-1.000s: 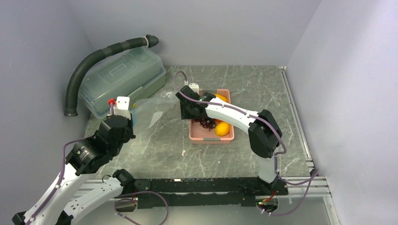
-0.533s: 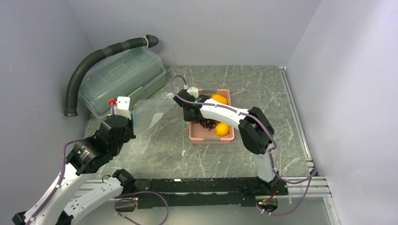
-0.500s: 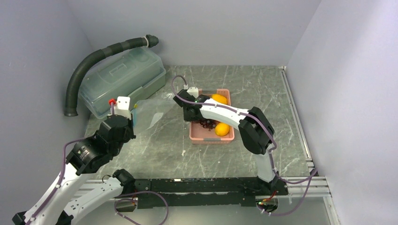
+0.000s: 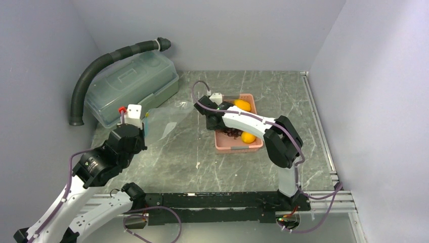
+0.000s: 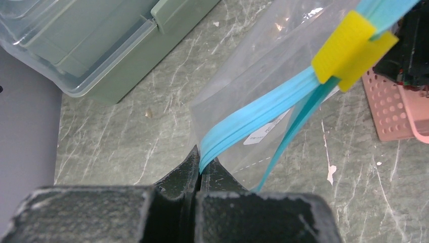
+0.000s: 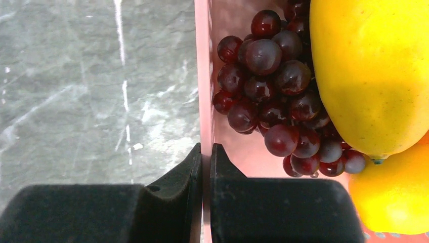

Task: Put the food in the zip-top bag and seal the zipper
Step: Move the bin to the center of the board.

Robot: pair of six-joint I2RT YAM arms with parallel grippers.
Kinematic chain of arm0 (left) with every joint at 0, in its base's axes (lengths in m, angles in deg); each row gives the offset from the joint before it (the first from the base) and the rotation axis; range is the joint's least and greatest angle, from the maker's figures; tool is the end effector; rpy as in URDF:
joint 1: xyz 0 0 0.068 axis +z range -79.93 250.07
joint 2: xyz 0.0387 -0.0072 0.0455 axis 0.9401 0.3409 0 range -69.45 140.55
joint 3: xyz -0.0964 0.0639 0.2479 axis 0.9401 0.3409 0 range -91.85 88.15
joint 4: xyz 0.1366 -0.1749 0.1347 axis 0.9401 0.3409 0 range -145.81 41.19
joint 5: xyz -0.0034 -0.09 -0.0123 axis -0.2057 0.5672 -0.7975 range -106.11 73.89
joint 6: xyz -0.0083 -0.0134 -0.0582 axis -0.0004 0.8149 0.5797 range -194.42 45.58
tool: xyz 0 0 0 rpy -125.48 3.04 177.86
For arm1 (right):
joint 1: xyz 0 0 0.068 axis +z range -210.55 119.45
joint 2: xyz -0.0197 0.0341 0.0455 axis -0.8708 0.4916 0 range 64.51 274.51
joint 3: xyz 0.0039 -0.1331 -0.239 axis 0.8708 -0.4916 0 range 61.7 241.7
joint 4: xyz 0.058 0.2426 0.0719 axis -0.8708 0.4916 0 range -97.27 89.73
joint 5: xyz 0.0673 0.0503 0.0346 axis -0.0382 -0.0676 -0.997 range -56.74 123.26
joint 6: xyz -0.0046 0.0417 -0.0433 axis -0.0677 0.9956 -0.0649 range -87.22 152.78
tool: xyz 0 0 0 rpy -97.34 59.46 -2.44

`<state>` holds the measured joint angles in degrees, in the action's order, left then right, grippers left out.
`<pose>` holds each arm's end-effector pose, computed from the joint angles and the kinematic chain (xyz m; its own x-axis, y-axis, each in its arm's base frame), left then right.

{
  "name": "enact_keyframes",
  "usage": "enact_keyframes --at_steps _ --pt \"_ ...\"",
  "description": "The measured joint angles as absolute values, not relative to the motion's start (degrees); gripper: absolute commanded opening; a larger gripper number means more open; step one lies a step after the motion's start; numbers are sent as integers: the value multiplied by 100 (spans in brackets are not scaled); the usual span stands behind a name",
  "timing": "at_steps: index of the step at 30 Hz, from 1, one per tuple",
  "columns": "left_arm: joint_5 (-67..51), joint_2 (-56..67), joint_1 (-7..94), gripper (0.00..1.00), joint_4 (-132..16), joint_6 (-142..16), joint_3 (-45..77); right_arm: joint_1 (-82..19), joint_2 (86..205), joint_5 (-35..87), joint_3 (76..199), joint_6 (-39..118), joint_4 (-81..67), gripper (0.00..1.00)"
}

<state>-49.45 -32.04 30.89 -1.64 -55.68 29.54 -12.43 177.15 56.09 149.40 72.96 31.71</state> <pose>0.0992 -0.0492 0.3576 -0.4542 0.0240 -0.8906 0.0258 0.9996 0.0138 0.2921 0.2998 0.2064 -0.8273 -0.0320 -0.5608 -0.0505 0.9986 0.0175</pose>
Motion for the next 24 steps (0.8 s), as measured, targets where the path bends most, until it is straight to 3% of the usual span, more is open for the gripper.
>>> enact_keyframes --at_steps 24 --pt "-4849 -2841 3089 0 -201 -5568 2976 -2085 16574 5421 13329 5965 2677 0"
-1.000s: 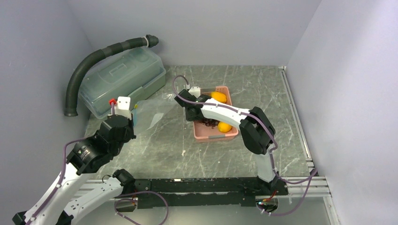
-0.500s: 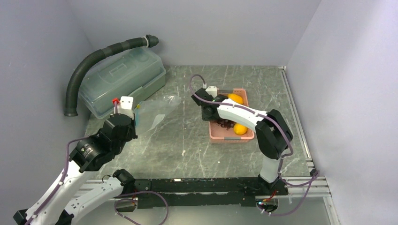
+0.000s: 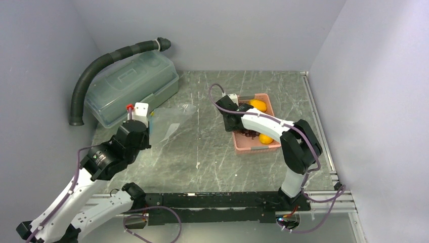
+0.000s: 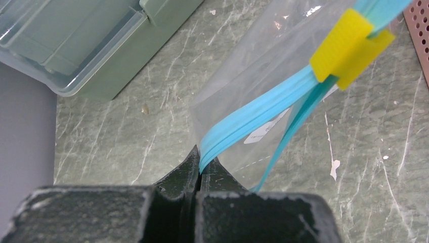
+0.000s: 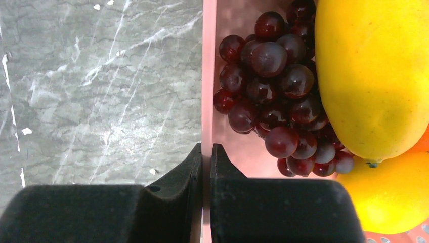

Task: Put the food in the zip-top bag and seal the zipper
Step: Move the bin to the center of the board.

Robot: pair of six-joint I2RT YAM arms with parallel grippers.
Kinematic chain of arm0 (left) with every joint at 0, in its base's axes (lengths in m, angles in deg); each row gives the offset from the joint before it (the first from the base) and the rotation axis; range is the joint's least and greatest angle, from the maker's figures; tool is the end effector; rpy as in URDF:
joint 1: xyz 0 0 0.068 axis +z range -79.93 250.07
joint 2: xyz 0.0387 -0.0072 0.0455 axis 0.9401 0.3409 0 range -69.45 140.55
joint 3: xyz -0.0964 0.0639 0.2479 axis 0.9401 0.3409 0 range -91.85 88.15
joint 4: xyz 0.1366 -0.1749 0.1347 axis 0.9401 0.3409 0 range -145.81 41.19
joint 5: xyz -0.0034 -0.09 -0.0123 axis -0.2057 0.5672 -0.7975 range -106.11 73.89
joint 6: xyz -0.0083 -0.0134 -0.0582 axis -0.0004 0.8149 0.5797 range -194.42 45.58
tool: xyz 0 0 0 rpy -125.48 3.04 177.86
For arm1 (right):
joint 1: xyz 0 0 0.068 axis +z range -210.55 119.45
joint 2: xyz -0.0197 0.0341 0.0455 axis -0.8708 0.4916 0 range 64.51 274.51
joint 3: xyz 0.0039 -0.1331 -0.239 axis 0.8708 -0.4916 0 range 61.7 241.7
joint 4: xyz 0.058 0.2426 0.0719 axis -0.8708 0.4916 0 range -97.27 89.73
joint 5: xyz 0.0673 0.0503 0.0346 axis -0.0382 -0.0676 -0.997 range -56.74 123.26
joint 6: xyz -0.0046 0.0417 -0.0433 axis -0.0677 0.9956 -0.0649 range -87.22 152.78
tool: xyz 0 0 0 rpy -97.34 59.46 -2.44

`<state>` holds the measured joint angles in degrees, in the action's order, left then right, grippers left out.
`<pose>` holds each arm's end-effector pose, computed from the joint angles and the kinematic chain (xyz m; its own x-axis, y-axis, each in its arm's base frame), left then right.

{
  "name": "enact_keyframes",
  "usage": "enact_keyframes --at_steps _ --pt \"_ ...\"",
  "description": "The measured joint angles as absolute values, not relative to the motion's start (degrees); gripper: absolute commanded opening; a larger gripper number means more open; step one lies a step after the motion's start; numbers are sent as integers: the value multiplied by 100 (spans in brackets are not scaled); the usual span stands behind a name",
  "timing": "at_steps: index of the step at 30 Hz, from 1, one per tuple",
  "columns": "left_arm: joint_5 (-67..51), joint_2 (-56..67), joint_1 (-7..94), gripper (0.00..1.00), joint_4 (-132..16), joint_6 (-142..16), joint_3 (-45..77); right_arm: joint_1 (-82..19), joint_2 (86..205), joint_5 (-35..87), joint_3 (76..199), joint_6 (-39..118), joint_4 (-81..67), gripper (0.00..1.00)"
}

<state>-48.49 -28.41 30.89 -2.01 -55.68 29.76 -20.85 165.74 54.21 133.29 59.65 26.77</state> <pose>0.1114 -0.0599 0.3507 -0.5003 0.0578 -0.8639 0.0411 0.9982 0.0430 0.2901 0.2201 0.2015 -0.8296 -0.1402 -0.5405 -0.1117 0.9901 -0.0854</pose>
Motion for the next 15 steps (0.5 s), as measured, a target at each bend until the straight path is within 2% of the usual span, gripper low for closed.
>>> enact_keyframes --at_steps 3,4,7,12,15 --pt "-4838 -2787 3089 0 -203 -5565 2976 -2111 16574 5366 13311 5792 2564 10" --pt "-4831 -2760 3089 0 -201 -5568 2976 -2116 16574 5351 13301 5755 2522 17" --pt "-4818 -2693 3089 0 -203 -5565 2976 -2126 16559 5268 13257 5668 2406 24" --pt "-4739 -2561 3089 0 -203 -5544 2976 -2126 16373 5183 13228 5624 2395 52" --pt "-4735 -2448 3089 0 -199 -5515 2973 -2116 16036 5150 13228 5670 2426 57"
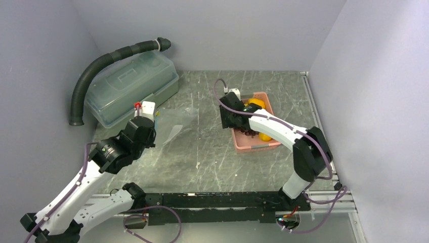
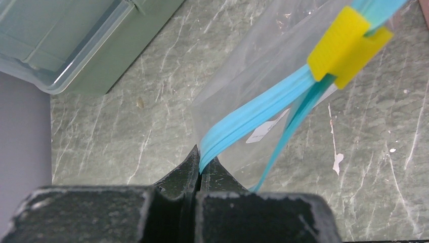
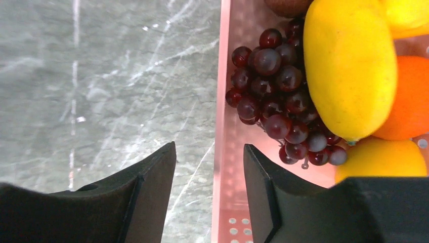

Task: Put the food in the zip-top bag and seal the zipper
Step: Move the bin to the center of the board, then open the zipper of the food storage bag.

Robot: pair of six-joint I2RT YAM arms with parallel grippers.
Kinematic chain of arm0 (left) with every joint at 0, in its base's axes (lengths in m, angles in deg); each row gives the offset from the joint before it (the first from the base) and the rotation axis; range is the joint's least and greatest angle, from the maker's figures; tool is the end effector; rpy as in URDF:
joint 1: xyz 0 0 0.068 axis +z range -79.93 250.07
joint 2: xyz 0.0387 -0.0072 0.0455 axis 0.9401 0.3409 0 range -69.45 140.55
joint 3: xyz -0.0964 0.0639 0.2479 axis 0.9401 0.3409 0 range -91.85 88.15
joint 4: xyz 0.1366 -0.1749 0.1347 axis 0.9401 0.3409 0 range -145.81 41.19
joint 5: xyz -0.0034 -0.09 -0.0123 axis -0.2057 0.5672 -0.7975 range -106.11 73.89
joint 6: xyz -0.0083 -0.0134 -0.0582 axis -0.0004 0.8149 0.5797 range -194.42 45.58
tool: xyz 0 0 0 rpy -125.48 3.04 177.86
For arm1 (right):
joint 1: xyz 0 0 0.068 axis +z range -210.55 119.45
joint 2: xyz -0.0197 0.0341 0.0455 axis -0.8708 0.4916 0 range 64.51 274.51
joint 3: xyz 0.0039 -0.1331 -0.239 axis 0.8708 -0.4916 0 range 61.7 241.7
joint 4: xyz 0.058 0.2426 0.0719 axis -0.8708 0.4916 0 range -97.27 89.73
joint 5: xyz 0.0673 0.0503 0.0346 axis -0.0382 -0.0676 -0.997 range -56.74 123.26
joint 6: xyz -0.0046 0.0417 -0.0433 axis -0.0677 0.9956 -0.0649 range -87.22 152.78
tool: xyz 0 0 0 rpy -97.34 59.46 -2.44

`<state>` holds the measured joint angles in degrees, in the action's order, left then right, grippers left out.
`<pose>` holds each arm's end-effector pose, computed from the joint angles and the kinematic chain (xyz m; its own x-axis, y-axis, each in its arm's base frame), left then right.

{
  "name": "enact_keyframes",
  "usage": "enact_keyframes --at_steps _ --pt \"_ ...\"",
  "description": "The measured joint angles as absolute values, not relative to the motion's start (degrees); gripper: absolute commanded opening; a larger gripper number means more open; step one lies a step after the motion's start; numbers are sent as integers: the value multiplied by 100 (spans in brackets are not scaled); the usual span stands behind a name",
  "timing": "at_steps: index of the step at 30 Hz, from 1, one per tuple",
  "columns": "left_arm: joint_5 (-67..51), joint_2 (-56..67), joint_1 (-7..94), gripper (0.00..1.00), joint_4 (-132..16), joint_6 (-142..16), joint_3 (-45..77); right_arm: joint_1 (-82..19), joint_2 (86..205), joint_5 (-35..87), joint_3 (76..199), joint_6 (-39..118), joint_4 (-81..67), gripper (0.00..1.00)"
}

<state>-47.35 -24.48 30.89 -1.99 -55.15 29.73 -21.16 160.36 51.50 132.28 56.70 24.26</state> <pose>0.1236 -0.0708 0.3428 -0.5512 0.0853 -0.8300 0.0551 0.9963 0.0658 0.2841 0.2152 0.2301 -0.7817 -0.1437 -0.6068 -0.1677 0.9857 -0.0174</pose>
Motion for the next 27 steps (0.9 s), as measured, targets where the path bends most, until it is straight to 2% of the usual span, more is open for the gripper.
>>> enact_keyframes --at_steps 7,17,27 --pt "-4746 -1906 3089 0 -63 -5369 2635 -1993 15173 4842 13237 5891 2422 59" --pt "-5434 -586 3089 0 695 -5268 1181 -1818 14273 4164 12944 6286 2083 59" --pt "-5266 383 2783 0 929 -4956 1146 -1818 13820 4110 12136 6514 1985 59"
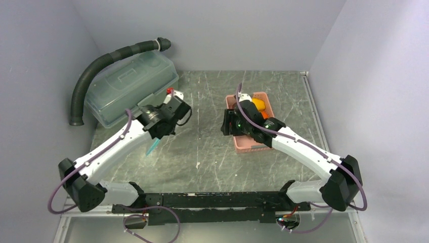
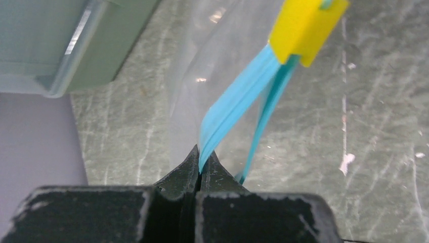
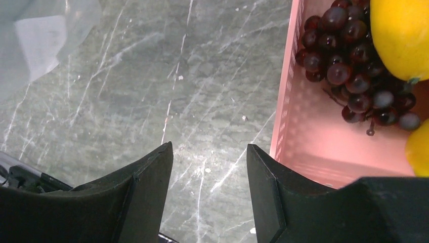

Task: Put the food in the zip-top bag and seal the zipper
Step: Open the zipper of the food storage bag.

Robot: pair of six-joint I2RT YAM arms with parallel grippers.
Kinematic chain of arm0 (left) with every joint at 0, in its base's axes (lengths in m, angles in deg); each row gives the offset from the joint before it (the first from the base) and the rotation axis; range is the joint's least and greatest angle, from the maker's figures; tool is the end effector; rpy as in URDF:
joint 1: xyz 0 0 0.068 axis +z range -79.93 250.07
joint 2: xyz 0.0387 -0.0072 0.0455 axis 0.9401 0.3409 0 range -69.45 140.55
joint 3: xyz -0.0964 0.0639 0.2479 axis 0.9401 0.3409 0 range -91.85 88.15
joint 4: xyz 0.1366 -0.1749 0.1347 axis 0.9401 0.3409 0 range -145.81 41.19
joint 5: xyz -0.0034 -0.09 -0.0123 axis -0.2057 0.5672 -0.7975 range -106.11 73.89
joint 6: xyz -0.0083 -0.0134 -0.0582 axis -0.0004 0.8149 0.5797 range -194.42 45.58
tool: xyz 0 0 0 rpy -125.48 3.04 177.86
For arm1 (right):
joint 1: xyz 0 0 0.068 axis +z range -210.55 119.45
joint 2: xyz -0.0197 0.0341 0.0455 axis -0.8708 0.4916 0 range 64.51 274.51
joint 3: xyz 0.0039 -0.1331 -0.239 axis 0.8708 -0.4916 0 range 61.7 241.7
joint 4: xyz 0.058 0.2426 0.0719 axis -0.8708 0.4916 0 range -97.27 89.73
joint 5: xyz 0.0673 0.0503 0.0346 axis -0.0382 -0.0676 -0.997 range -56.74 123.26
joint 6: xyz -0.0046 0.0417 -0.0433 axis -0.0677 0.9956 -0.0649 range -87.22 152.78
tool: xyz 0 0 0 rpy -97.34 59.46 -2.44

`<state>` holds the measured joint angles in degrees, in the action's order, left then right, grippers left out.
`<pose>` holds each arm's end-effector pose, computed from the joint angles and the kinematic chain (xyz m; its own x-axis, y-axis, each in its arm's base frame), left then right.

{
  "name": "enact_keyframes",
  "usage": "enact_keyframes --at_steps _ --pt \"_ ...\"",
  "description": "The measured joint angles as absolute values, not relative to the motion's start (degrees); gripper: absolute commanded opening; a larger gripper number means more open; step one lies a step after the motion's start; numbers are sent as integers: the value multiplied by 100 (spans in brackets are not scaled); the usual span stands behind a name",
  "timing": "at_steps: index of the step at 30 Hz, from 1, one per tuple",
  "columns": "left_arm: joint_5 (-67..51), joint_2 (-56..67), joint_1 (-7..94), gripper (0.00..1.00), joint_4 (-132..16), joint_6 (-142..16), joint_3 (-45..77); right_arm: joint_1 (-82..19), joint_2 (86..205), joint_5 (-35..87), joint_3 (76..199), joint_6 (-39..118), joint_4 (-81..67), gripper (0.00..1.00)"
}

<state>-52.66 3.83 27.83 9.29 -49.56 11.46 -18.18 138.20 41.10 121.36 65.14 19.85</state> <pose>0.1918 -0.1382 0.3447 -0.7305 0.2072 -0.6507 0.0263 0.9607 0.2764 0.2146 0.1876 0.2892 -0.7273 0.0542 -0.6842 -0.2397 0.9140 0.3273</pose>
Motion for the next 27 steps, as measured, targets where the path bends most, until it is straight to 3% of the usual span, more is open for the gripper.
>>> enact_keyframes --at_steps 10,27 --pt "-4344 1493 2119 0 394 -4595 1199 -1818 13068 3565 11340 7016 1571 60" --pt "-3419 1559 2108 0 -301 -4490 1183 -1748 12434 2671 10319 8378 17 59"
